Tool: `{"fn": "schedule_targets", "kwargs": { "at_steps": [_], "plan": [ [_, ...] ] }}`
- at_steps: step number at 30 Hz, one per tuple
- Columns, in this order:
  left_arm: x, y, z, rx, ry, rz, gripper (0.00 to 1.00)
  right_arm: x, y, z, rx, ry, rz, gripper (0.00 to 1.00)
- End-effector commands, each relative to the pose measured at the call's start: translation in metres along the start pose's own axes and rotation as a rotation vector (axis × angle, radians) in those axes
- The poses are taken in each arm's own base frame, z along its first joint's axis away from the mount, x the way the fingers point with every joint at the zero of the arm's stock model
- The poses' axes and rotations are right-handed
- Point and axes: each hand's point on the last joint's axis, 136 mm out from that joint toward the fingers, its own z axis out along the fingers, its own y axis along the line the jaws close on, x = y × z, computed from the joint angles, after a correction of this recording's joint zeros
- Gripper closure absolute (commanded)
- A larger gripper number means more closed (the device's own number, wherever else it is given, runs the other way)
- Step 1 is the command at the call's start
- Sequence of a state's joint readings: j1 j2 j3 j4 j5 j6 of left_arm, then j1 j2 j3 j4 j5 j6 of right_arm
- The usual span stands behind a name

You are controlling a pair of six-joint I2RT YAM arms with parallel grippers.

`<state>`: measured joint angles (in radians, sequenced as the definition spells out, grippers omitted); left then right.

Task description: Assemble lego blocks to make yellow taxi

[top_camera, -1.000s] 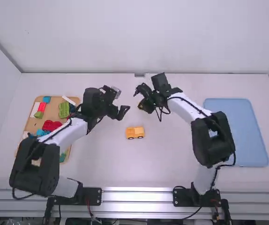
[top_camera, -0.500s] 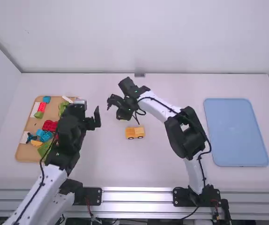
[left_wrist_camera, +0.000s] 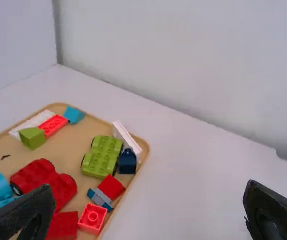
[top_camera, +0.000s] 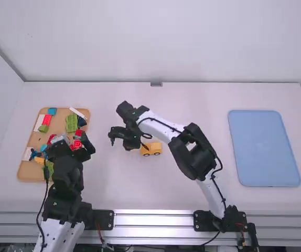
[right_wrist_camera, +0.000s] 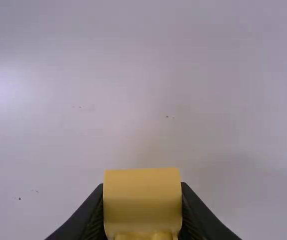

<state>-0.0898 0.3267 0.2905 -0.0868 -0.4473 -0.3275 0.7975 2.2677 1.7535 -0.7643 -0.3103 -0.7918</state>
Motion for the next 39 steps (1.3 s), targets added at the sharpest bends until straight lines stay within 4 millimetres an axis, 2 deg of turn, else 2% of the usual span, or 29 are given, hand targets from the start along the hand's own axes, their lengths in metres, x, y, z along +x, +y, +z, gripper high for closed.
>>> {"fn": "schedule_targets", "kwargs": {
  "at_steps": [1, 5, 11, 12, 13, 14, 15, 18, 20, 23, 29, 33, 36, 39],
  "plan": [
    [0.003, 0.004, 0.0, -0.018, 0.005, -0.009, 0.01, -0.002, 0.002, 0.01, -0.018, 0.01, -0.021, 0.81],
    [0.008, 0.003, 0.002, -0.017, 0.029, 0.003, 0.01, 0.004, 0.003, 0.028, 0.01, 0.072, 0.018, 0.84],
    [0.01, 0.002, 0.004, -0.015, 0.038, 0.002, 0.01, 0.005, 0.0, 0.031, 0.049, 0.105, 0.018, 0.82],
    [0.01, -0.001, 0.004, 0.004, 0.039, 0.004, 0.01, 0.004, -0.001, 0.031, 0.053, 0.101, 0.016, 0.71],
    [0.01, -0.002, 0.004, 0.005, 0.039, 0.004, 0.01, 0.004, -0.001, 0.031, 0.054, 0.101, 0.016, 0.69],
    [0.01, -0.001, 0.004, 0.005, 0.038, 0.002, 0.01, 0.004, -0.002, 0.031, 0.057, 0.103, 0.017, 0.58],
    [0.01, -0.001, 0.004, 0.001, 0.039, 0.003, 0.01, 0.006, -0.003, 0.031, 0.064, 0.111, 0.017, 0.37],
    [0.011, -0.001, 0.004, 0.004, 0.044, 0.005, 0.01, 0.007, -0.004, 0.03, 0.062, 0.111, 0.022, 0.0],
    [0.014, -0.009, 0.003, 0.054, 0.06, 0.058, 0.01, 0.005, -0.006, 0.028, 0.049, 0.087, 0.03, 0.02],
    [0.015, -0.011, 0.003, 0.065, 0.077, 0.03, 0.01, -0.002, -0.009, 0.019, 0.028, 0.049, 0.043, 0.01],
    [0.011, -0.004, 0.004, 0.043, 0.072, 0.017, 0.01, -0.019, -0.032, -0.025, 0.061, 0.007, 0.024, 0.01],
    [0.01, -0.029, 0.0, 0.202, 0.101, 0.091, 0.01, -0.032, -0.045, -0.057, 0.054, -0.08, 0.035, 0.02],
    [0.012, -0.043, -0.002, 0.283, 0.136, 0.141, 0.01, -0.033, -0.067, -0.076, 0.097, -0.136, 0.117, 0.02],
    [0.017, -0.044, 0.0, 0.28, 0.223, 0.16, 0.01, -0.012, -0.109, -0.094, 0.217, -0.155, 0.321, 0.02]
  ]
}}
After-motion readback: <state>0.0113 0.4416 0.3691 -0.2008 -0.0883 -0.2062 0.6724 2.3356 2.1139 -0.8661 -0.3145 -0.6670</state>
